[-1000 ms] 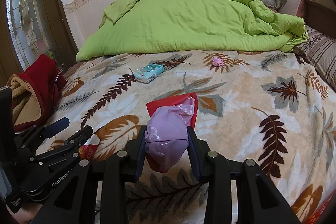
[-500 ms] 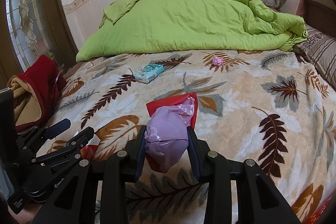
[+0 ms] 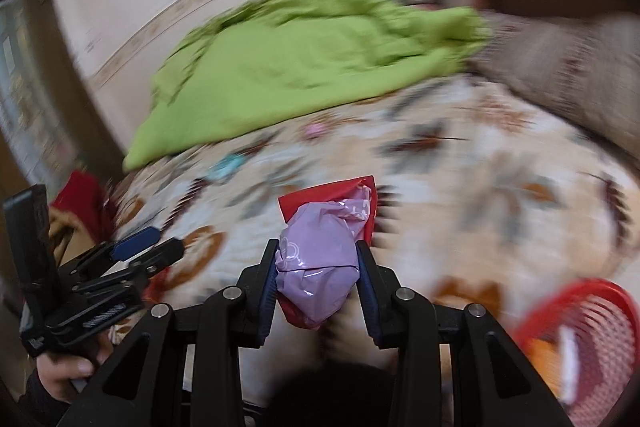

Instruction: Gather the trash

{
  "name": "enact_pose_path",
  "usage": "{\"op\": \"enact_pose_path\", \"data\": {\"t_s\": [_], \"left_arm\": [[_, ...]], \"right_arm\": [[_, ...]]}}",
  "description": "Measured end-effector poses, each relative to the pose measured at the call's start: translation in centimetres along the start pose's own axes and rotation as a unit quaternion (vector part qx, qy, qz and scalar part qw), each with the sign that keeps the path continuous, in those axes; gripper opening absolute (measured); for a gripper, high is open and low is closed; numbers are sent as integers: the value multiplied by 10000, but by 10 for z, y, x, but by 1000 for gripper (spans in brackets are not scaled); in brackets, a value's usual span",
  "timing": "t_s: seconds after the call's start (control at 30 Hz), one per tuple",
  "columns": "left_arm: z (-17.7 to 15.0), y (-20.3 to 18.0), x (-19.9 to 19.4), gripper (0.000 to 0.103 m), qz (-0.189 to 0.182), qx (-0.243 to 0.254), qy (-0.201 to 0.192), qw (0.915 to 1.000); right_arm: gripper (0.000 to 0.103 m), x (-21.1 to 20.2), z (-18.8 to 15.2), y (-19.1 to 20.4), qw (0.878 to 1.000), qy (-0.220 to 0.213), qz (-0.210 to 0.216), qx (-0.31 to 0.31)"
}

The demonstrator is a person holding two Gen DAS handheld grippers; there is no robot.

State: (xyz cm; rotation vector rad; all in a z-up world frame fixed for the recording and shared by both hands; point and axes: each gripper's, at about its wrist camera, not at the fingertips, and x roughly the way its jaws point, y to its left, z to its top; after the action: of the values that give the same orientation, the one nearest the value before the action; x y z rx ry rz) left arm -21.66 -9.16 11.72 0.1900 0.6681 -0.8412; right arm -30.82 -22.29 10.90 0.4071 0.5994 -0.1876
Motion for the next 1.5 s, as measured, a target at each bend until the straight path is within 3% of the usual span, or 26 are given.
{"op": "enact_pose_path", "data": {"t_s": [0.13,0.27,0.33,0.47,0.63,0.73,0.8,0.9,0.97,1.03,1.07,1.1,1.17,1.23,1.3,1.4,1.5], "left_arm": [[20,-67,10,56,-915,323,201,9951],[27,-138,32,56,-1859,592,674,9785],[27,-163,44,56,-2156,627,884,9704],[17,-210,65,56,-2403,890,1157,9597],[11,-225,73,56,-2367,935,1309,9582],[16,-206,67,56,-1865,867,1212,9711],[26,-174,55,56,-1413,524,920,9843],[31,-113,29,58,-418,99,577,9974],[28,-64,8,70,290,-262,464,9982],[16,-10,-8,81,1091,-680,402,9909],[7,23,-16,88,1527,-939,450,9828],[0,43,-18,89,1852,-1068,534,9754],[-23,101,-21,89,2508,-1548,845,9518],[-43,140,-18,89,2780,-1906,1156,9344],[-57,162,-10,89,2862,-1995,1433,9262],[-77,181,7,89,2568,-2280,1752,9227],[-82,179,11,88,2666,-2212,1697,9226]], "right_arm": [[39,-53,-3,-62,9965,-181,-594,554],[39,-96,-15,-114,9878,-319,-1088,1064],[39,-107,-21,-131,9839,-347,-1233,1247],[41,-126,-34,-160,9772,-396,-1368,1574],[41,-127,-50,-181,9728,-279,-1386,1834],[41,-123,-58,-190,9715,-206,-1282,1984],[41,-121,-60,-190,9722,-207,-1229,1981],[41,-111,-60,-184,9743,-163,-1115,1950],[41,-105,-60,-180,9757,-142,-1020,1936],[41,-101,-57,-175,9778,-158,-929,1871],[41,-99,-55,-172,9790,-170,-905,1821],[41,-98,-53,-168,9800,-183,-887,1772],[41,-96,-50,-164,9813,-196,-852,1714],[41,-93,-49,-162,9820,-179,-811,1697],[41,-90,-49,-159,9824,-155,-800,1679],[41,-88,-49,-158,9825,-121,-787,1685],[41,-89,-49,-158,9825,-143,-830,1660]]}}
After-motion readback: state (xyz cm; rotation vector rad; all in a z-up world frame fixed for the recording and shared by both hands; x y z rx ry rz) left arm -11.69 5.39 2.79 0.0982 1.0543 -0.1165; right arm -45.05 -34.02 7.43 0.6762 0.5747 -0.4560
